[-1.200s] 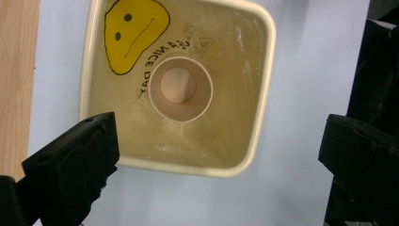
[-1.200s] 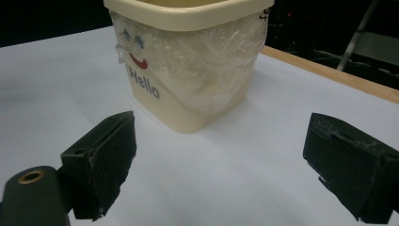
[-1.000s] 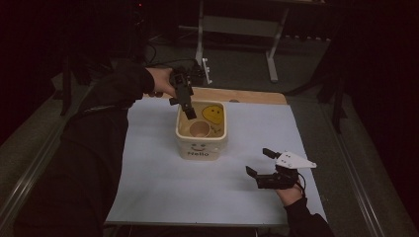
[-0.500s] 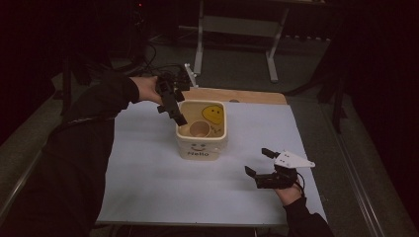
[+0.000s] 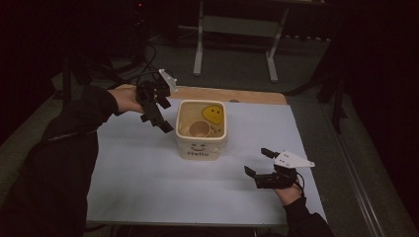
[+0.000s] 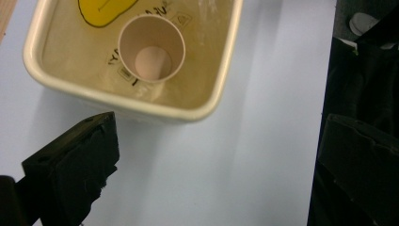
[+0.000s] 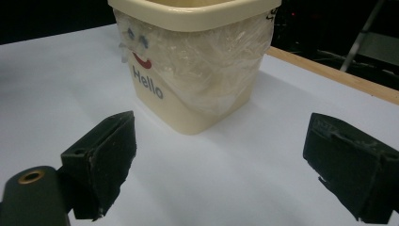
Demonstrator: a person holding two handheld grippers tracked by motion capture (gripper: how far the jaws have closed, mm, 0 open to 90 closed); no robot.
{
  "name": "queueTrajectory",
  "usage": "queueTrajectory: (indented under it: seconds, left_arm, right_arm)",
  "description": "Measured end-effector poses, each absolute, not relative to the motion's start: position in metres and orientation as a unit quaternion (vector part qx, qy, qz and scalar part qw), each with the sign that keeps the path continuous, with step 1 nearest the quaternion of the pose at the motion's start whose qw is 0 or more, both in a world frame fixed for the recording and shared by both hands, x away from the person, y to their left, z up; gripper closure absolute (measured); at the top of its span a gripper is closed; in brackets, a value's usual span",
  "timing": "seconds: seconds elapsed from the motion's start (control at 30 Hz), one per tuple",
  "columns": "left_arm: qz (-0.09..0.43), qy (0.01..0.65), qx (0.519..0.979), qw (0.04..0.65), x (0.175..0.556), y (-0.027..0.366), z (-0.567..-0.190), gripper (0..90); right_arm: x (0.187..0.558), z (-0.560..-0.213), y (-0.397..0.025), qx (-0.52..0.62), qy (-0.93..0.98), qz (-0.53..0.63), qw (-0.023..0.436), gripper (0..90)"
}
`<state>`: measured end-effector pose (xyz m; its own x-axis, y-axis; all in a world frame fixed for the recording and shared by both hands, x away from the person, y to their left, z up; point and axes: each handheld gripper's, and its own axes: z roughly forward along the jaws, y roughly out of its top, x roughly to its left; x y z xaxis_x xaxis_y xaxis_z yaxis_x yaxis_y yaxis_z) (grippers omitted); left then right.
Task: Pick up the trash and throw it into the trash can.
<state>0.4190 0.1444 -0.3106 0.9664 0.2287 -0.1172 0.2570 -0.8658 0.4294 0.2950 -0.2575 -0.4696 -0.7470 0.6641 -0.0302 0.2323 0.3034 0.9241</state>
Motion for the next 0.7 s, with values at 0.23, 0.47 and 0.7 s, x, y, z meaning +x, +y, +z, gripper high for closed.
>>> queueTrajectory:
  seconds: [0.23,0.47,0.7]
  left_arm:
    - [-0.029,0.141,0.958,0.249,0.405,0.169,-0.318,0.3]
    - [-0.035,0.151,0.952,0.263,0.392,0.188,-0.332,0.3]
    - [-0.045,0.148,0.946,0.284,0.376,0.196,-0.343,0.3]
  right_arm:
    - [0.295,-0.469,-0.257,0.288,0.780,0.515,0.208,10.1]
    - [0.295,-0.470,-0.256,0.287,0.781,0.515,0.208,10.1]
    - [0.296,-0.470,-0.256,0.287,0.781,0.514,0.207,10.1]
